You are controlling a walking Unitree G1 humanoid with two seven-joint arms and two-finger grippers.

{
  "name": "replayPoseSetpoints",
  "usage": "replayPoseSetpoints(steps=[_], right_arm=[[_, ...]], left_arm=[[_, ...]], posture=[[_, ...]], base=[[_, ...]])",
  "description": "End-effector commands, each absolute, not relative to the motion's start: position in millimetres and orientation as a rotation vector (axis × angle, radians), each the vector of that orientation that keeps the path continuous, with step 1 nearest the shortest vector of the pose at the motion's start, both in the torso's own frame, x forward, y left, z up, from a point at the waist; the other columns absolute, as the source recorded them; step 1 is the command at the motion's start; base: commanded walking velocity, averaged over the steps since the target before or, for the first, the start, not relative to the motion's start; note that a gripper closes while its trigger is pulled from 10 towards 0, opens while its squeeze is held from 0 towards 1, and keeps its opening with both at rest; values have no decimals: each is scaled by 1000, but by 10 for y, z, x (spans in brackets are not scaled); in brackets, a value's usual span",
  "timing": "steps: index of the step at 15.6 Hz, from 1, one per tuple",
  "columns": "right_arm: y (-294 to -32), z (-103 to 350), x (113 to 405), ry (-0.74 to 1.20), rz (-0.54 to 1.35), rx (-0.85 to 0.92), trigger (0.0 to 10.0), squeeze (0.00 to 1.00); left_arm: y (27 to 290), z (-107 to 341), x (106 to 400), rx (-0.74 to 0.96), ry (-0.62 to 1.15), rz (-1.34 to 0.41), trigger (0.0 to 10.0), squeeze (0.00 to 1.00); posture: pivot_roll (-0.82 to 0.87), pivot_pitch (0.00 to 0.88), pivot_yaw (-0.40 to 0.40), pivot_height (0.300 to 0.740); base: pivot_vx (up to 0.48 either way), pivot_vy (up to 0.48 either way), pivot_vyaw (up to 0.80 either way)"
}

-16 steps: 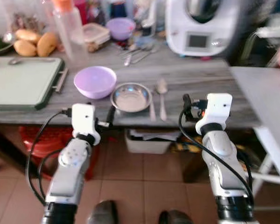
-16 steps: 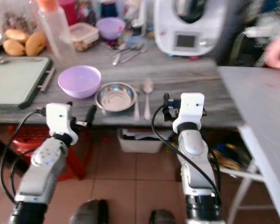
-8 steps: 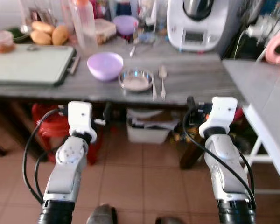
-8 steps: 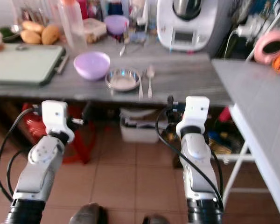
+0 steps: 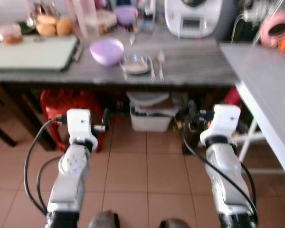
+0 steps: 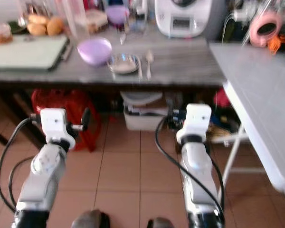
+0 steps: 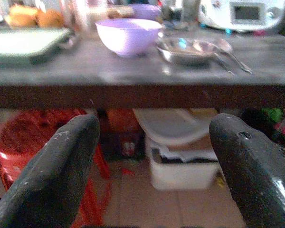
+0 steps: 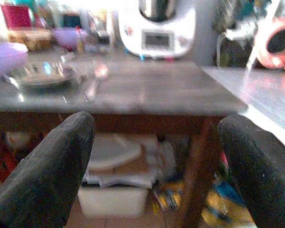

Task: Setting the table

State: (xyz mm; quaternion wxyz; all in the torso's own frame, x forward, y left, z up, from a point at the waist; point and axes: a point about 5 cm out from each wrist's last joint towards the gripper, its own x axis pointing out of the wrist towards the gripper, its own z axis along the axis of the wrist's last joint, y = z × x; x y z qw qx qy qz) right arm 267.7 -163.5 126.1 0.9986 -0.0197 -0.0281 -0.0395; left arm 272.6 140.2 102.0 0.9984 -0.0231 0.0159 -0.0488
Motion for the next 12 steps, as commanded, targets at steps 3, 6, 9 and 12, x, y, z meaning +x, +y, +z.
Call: replayPoseSetpoints(steps=[3, 6, 9, 12], right_arm=[[-1612, 1331, 2665, -109, -61, -28, 10000, 0], [-1620, 1355, 2677, -121, -61, -8, 10000, 0], [-1611, 1338, 2677, -117, -51, -11, 10000, 0], [-1600, 1350, 2707, -123, -37, -14, 10000, 0]], left_arm=[[1346, 1083, 2752, -42, -3, -136, 10000, 0], [1346, 1118, 2750, -35, -22, -139, 10000, 0], [1348, 1133, 2756, -42, -27, -143, 10000, 0], [1342, 1153, 2775, -43, -34, -153, 10000, 0]], posture=[[-29, 0, -6, 740], [-34, 0, 1, 740], [-34, 0, 5, 740], [-33, 0, 10, 740]], base=[[-90, 0, 0], [0, 0, 0], [0, -351, 0], [0, -465, 0]])
